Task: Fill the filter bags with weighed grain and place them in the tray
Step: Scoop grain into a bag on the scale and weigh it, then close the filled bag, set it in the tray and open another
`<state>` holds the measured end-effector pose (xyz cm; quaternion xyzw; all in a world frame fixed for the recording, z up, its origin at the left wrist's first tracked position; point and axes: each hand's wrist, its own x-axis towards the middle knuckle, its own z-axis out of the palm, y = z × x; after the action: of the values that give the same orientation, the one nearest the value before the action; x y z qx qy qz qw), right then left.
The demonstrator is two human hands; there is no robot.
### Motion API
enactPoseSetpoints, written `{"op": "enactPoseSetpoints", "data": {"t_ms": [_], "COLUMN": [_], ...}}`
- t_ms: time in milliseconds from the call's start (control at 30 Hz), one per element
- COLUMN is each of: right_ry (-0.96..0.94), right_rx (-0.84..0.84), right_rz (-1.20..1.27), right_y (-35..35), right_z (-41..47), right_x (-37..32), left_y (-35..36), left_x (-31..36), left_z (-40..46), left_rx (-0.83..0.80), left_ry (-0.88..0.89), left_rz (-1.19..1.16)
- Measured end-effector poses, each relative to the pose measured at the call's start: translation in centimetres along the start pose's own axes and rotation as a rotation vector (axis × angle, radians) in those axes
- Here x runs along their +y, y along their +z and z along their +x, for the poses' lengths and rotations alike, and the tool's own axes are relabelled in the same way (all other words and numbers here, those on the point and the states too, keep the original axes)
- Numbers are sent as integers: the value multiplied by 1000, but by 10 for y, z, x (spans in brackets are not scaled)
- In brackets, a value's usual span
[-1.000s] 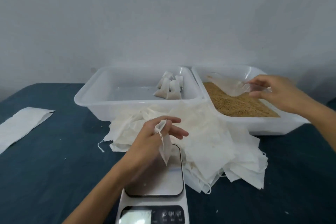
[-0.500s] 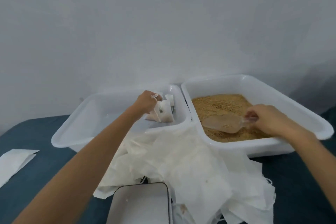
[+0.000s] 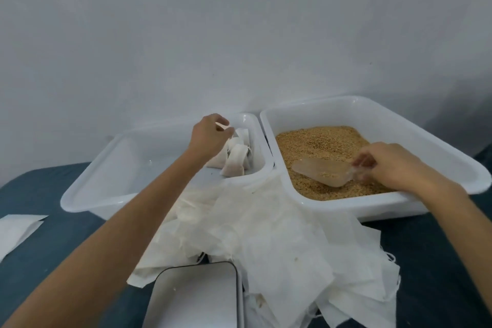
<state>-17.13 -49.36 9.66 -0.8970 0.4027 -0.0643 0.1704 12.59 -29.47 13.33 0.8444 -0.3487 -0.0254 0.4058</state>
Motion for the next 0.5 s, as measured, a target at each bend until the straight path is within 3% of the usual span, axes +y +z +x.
{"op": "enactPoseSetpoints", "data": {"t_ms": [67, 200, 333, 433, 500], "right_ry": [-5, -10, -71, -256, -396], "right_rx": [-23, -19, 198, 364, 410], "right_rz": [-4, -25, -87, -1, 126], "right_y": [-1, -3, -6, 1, 8], "right_z": [-1, -9, -22, -38, -51], "right_x": [-2, -7, -21, -51, -80], "left_y": [-21, -44, -38, -25, -19], "left_x": [0, -14, -30, -32, -29], "left_z": [-42, -130, -170, -176, -175], "left_rx": [99, 68, 52, -3, 2], "left_ry": [166, 330, 319, 261, 248], "left_rz": [-43, -48, 224, 390, 368]}}
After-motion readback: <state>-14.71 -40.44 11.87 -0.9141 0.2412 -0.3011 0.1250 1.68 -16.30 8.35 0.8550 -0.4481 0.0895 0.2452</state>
